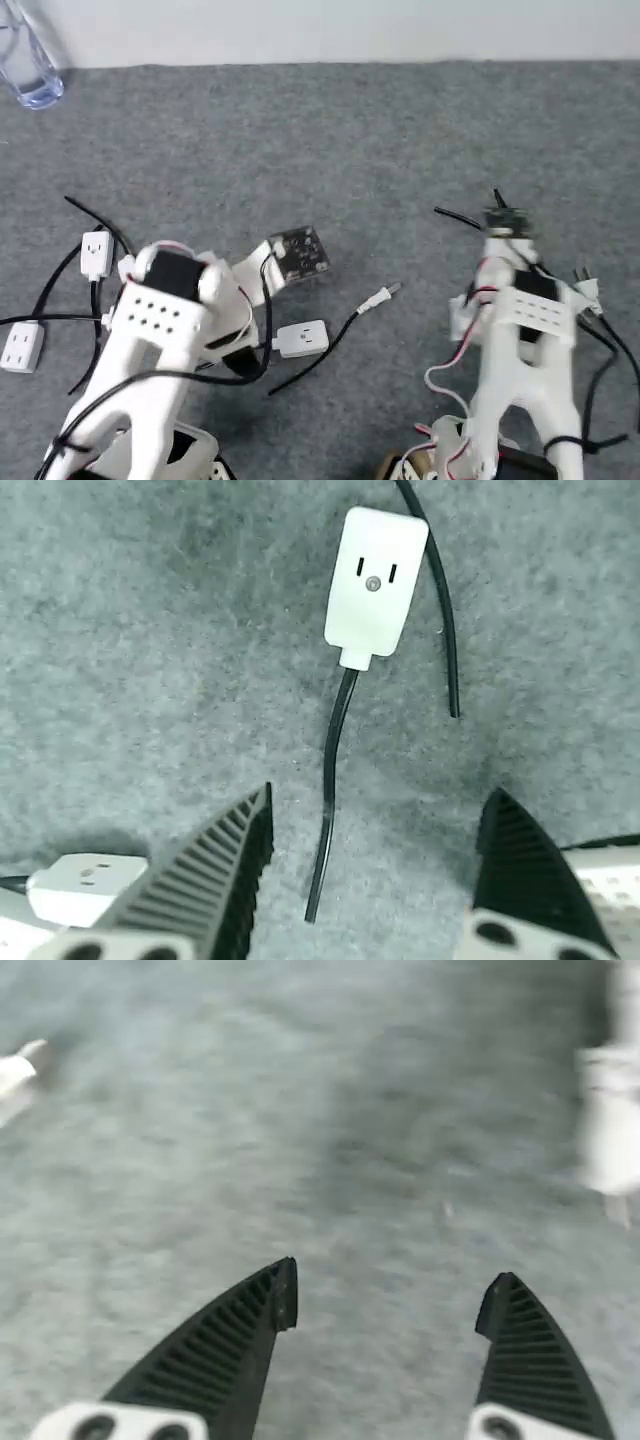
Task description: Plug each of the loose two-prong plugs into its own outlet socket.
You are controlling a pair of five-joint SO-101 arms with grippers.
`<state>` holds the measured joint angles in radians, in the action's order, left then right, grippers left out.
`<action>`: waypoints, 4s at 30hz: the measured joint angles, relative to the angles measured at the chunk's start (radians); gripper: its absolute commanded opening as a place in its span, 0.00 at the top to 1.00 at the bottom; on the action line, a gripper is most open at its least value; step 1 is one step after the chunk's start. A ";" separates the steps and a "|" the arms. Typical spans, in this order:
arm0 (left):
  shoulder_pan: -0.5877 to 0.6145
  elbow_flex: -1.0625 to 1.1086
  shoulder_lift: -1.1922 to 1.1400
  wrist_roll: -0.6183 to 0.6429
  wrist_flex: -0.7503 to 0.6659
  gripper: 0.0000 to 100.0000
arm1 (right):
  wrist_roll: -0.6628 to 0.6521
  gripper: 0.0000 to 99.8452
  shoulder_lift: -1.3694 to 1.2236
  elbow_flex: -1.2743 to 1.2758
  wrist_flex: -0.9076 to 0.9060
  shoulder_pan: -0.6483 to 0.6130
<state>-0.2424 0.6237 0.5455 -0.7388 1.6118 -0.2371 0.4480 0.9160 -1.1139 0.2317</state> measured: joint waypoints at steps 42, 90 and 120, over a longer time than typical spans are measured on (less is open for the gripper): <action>-0.307 0.681 0.422 -0.081 -0.667 0.69 | 0.018 0.70 0.000 0.170 0.295 -0.127; -0.305 0.612 0.331 -0.048 -0.646 0.69 | 0.011 0.70 0.000 0.173 0.301 -0.137; -0.305 0.396 -0.149 0.002 -0.606 0.69 | 0.008 0.70 0.000 0.173 0.301 -0.137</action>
<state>-0.5478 1.0196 0.3966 -0.7373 1.0058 -0.2294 0.4480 1.0894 -0.8132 0.0951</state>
